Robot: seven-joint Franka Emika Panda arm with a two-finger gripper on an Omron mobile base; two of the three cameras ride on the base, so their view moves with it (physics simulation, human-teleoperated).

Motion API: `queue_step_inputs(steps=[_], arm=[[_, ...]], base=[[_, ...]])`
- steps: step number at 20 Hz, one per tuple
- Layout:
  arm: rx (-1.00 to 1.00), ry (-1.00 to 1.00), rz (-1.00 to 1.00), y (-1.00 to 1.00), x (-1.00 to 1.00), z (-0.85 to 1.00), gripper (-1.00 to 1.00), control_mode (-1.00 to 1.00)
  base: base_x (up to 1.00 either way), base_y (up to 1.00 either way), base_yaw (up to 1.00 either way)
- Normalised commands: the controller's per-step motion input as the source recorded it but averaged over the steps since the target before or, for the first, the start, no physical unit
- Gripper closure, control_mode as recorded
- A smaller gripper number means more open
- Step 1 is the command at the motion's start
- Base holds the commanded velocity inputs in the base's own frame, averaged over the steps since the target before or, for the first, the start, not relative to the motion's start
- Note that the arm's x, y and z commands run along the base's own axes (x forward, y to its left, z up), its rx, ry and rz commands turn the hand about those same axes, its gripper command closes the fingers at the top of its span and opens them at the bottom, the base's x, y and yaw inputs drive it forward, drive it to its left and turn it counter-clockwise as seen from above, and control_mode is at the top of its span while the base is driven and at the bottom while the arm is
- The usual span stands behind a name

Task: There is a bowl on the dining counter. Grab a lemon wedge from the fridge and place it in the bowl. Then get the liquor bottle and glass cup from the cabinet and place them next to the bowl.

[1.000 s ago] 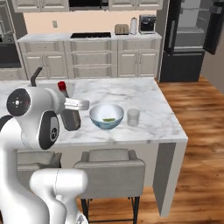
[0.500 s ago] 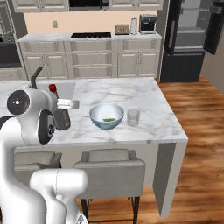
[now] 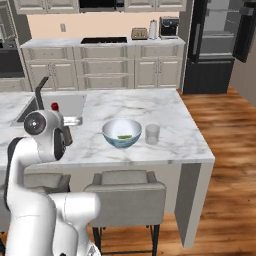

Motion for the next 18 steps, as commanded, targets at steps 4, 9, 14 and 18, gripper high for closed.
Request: queue_step_inputs(steps=[4,9,14,18], arm=[[0.00,0.00,0.00,0.28,0.89,-0.46,1.00,-1.00],[0.00,0.03,-0.03,0.00,0.81,-0.35,1.00,-1.00],[-0.02,0.09,-0.05,0.00,0.67,-0.29,1.00,-1.00],[-0.02,0.08,-0.06,0.00,0.43,-0.18,1.00,-1.00]], base=[[0.00,0.00,0.00],[0.00,0.00,0.00],[0.00,0.00,0.00],[0.00,0.00,0.00]])
